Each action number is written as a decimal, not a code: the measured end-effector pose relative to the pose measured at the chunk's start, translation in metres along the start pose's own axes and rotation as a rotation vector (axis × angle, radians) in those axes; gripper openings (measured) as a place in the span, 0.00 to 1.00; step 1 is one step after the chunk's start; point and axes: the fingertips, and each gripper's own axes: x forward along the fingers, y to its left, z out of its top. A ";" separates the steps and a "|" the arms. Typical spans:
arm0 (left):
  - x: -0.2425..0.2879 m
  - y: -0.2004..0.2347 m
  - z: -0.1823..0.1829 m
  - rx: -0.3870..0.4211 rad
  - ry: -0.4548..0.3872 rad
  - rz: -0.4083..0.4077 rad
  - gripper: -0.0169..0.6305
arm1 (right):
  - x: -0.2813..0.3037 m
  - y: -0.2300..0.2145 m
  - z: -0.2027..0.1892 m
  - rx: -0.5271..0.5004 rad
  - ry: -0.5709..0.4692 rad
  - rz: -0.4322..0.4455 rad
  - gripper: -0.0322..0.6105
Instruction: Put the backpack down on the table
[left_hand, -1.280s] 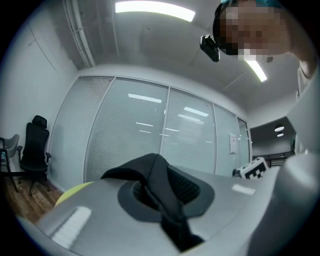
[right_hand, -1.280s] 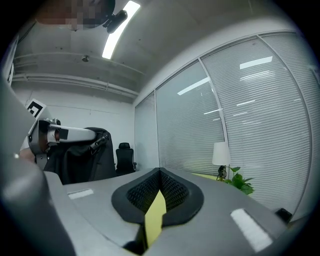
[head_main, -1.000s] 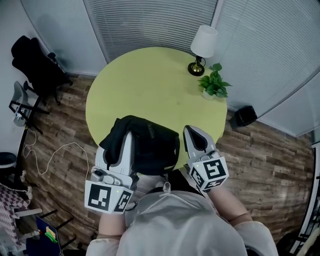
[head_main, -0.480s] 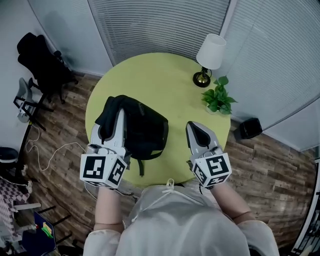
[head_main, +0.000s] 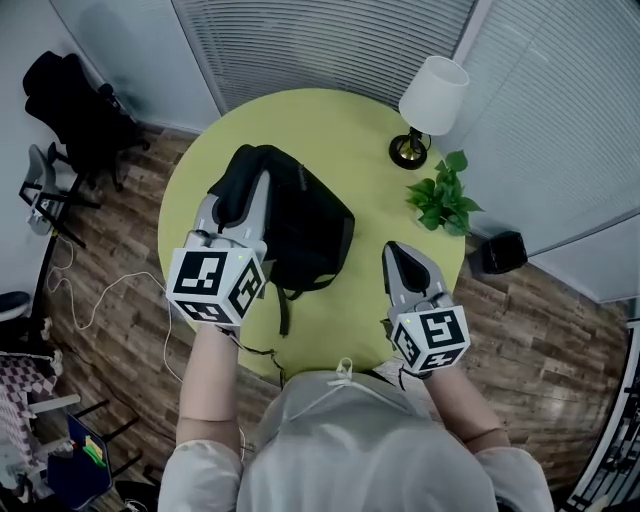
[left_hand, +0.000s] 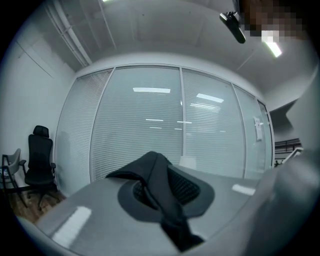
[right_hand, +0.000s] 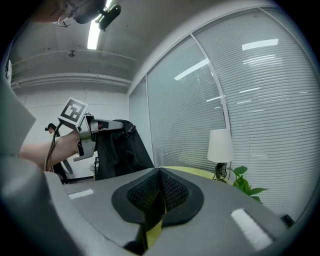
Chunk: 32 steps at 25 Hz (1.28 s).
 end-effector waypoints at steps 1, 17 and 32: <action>0.007 0.001 -0.003 0.005 0.001 -0.001 0.09 | 0.003 -0.003 -0.003 0.005 0.008 -0.002 0.05; 0.022 0.004 -0.048 0.017 -0.004 -0.022 0.09 | 0.014 -0.008 -0.048 0.051 0.100 -0.013 0.05; -0.007 0.005 -0.156 -0.144 0.180 0.016 0.09 | -0.007 0.000 -0.071 0.056 0.145 -0.021 0.05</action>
